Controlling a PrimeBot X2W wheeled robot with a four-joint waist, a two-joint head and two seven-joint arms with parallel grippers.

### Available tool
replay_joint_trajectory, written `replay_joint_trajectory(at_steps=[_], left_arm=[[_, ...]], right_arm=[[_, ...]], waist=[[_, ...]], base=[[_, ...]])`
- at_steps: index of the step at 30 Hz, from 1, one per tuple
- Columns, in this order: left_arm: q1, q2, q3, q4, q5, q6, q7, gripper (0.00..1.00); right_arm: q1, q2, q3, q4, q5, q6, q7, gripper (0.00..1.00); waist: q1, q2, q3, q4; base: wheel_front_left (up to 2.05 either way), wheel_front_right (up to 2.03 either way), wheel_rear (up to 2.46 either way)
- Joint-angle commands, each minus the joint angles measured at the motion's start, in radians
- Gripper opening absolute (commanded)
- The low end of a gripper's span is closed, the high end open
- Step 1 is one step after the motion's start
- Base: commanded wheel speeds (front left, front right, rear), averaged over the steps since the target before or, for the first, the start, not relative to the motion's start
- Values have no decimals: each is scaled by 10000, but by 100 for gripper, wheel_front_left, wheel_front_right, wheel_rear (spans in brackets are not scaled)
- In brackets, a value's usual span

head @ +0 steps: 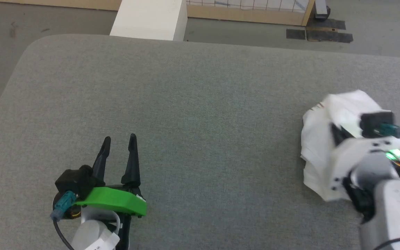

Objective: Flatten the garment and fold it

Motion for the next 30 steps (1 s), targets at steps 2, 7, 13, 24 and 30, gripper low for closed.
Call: replay_joint_trajectory(at_steps=[2, 7, 13, 24, 30], left_arm=[[-64, -20, 43, 35, -34, 39, -45, 100], [-11, -20, 62, 65, -27, 33, -45, 100], [46, -20, -67, 123, -57, 22, -45, 100], [513, -20, 220, 162, 51, 72, -45, 100], [350, -20, 183, 45, 45, 32, -45, 100]], right_arm=[[-469, 32, 1118, -474, 385, -11, -463, 0], [-776, 32, 4158, -943, 869, -11, -723, 0], [-233, 32, 6725, 717, 1764, -11, 24, 18], [705, 32, 3830, -297, 2276, -11, -1445, 100], [371, 32, 2802, 151, 2570, -11, -1180, 100]], waist=[[0, 0, -160, 33], [0, 0, -288, 71], [0, 0, -298, 282], [0, 0, -866, -80], [0, 0, -680, 38]], base=[[0, 0, 0], [0, 0, 0], [0, 0, 0], [0, 0, 0], [0, 0, 0]])
